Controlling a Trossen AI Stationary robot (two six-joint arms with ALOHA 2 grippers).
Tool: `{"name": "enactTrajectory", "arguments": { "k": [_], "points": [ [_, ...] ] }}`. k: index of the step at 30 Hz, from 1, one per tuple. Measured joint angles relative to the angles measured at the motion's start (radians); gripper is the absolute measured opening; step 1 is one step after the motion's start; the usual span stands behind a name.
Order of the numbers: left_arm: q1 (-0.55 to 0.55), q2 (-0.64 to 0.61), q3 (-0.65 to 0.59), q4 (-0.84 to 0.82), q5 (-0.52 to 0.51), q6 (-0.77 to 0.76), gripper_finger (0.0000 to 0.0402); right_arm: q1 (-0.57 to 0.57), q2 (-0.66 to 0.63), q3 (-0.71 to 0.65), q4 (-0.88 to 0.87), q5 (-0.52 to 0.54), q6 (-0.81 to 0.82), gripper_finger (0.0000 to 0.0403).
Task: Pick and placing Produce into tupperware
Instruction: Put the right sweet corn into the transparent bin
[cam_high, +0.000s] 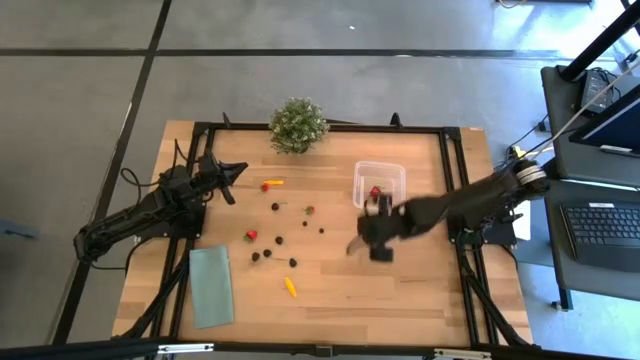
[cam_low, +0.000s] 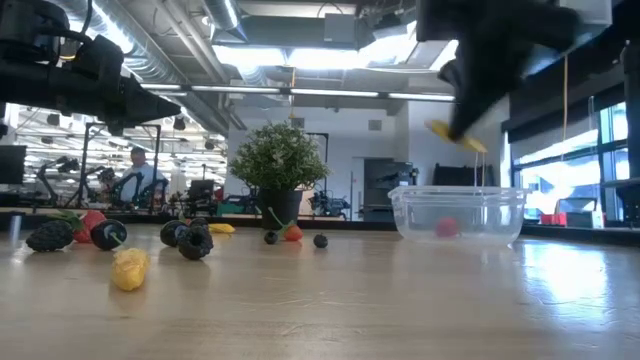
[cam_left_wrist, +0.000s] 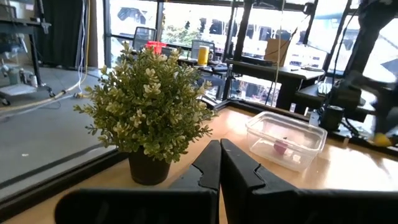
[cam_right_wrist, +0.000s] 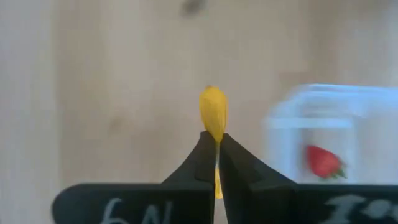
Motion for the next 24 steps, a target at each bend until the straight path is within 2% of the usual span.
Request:
{"name": "enactTrajectory", "arguments": {
  "k": [3, 9, 12, 17, 24],
  "points": [
    [0.0, 0.0, 0.0, 0.0, 0.0, -0.012, 0.0, -0.112, -0.075, 0.011, -0.024, -0.016, 0.124, 0.0006],
    [0.0, 0.0, 0.0, 0.0, 0.0, -0.012, 0.0, -0.353, -0.123, 0.018, -0.042, -0.179, 0.274, 0.0006],
    [0.0, 0.0, 0.0, 0.0, 0.0, -0.014, 0.0, -0.451, -0.092, 0.018, -0.063, -0.26, 0.292, 0.0006],
    [0.0, 0.0, 0.0, 0.0, 0.0, -0.015, 0.0, -0.557, -0.006, 0.018, -0.077, -0.292, 0.253, 0.0006],
    [0.0, 0.0, 0.0, 0.0, 0.0, -0.015, 0.0, -0.603, 0.136, 0.018, -0.085, -0.309, 0.189, 0.0007]
  ]
}}
